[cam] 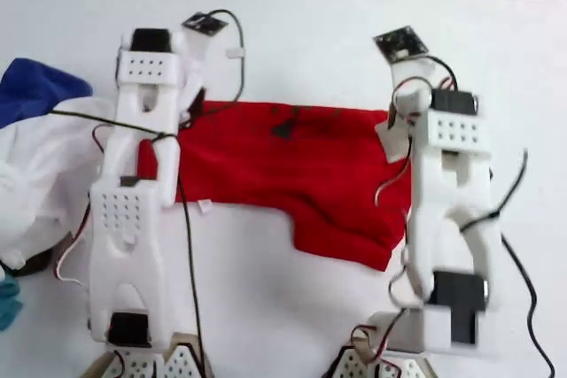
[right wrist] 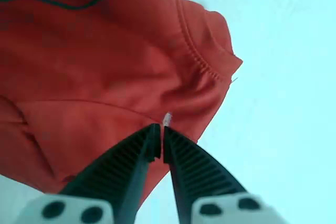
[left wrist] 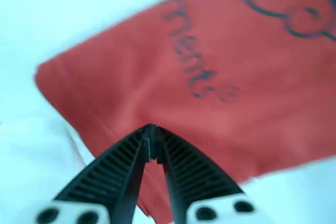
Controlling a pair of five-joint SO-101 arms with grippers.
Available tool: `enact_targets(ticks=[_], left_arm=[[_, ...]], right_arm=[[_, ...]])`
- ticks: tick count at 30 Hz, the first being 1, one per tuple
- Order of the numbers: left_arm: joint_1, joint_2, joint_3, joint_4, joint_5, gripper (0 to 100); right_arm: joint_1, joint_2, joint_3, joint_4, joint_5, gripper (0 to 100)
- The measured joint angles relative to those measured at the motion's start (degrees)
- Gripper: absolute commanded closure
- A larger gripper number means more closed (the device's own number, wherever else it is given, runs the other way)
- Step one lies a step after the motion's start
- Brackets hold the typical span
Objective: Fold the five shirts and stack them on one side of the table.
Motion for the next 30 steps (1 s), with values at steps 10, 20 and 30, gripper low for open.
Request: enact_targets(ticks=[10,20,30], left_arm=[[0.70,-24.62,27.08,-8.18,0.00,97],[0.70,-47.47,65.67,-26.73,-0.09,97],[-3.52,-57.67,85.10,-35.16,-0.09,97]], right_arm=[[-0.35,-16.26,14.42,0.00,0.44,90.1],[-4.92,-22.68,21.27,0.44,0.44,90.1],[-12.48,-31.38,33.67,1.58,0.44,89.7]])
